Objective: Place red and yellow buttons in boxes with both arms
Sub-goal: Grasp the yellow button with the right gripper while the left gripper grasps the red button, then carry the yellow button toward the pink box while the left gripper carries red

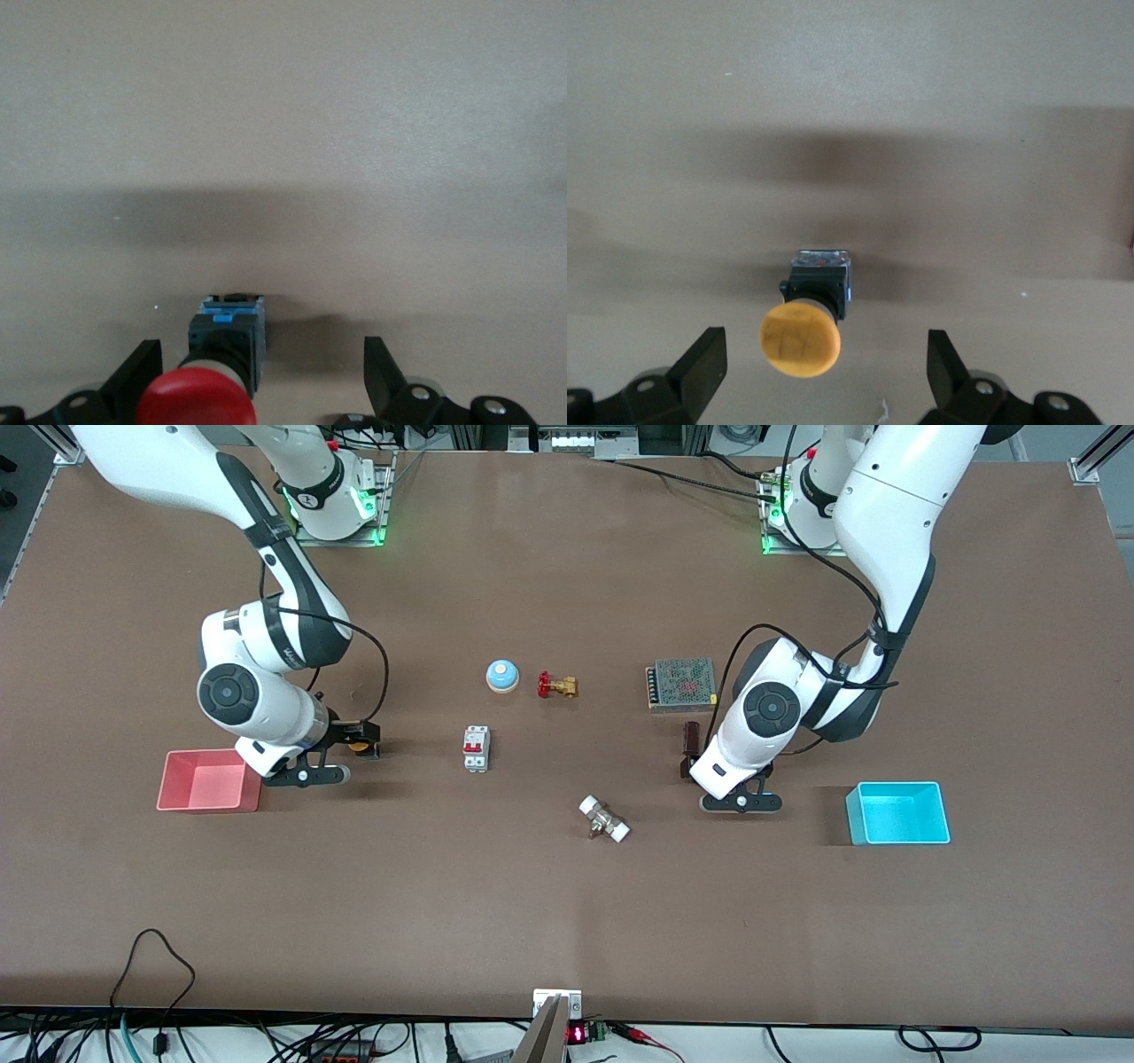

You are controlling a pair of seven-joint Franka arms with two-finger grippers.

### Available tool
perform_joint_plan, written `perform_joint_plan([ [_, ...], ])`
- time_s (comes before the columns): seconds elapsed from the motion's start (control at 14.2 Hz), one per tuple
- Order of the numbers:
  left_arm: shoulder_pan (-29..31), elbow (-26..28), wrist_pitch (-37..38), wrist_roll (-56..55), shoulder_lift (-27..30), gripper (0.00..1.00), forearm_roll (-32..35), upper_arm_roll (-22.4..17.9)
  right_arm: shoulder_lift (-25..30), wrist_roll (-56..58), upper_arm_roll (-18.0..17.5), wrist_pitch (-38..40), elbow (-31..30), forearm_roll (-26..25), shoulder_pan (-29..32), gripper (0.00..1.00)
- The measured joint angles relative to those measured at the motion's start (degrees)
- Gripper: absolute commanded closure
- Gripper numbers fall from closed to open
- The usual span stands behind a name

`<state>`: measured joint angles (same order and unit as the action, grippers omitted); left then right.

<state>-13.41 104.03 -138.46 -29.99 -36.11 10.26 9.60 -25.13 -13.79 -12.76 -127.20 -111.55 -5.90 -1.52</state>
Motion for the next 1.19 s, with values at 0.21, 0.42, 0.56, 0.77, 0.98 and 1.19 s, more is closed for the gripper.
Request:
perform_joint_plan([
  [0.21, 0.18, 1.54, -2.27, -0.02, -0.04, 0.59, 0.00, -0.76, -1.69, -0.04, 0.00, -1.62, -0.01, -1.53, -0.10, 0.00],
  [0.42, 0.22, 1.86, -2.63, -0.03, -0.03, 0.84, 0.00, -0.79, -3.45, -0.04, 0.00, -3.25, 0.00, -2.16, -0.11, 0.00],
  [0.56, 0.22, 1.85, -2.64, -0.02, 0.03, 0.87, 0.02, -0.79, -4.31, -0.04, 0.00, -3.79, 0.00, -2.94, -0.28, 0.00],
  [0.77, 0.40, 1.01, -1.32, -0.03, 0.79, 0.87, 0.02, -0.85, -5.16, -0.04, 0.00, -3.92, 0.00, -3.40, -0.78, 0.12],
  [0.98, 2.66, -4.12, 9.85, 2.91, 4.18, 0.87, 0.16, -1.01, -5.39, -0.04, 0.00, -3.92, -0.01, -3.42, -0.91, 0.54],
  [1.19, 7.56, -10.98, 20.89, 8.85, 6.92, 0.87, 0.18, -1.23, -5.39, -0.04, 0.00, -3.91, -0.02, -3.42, -0.93, 0.83],
])
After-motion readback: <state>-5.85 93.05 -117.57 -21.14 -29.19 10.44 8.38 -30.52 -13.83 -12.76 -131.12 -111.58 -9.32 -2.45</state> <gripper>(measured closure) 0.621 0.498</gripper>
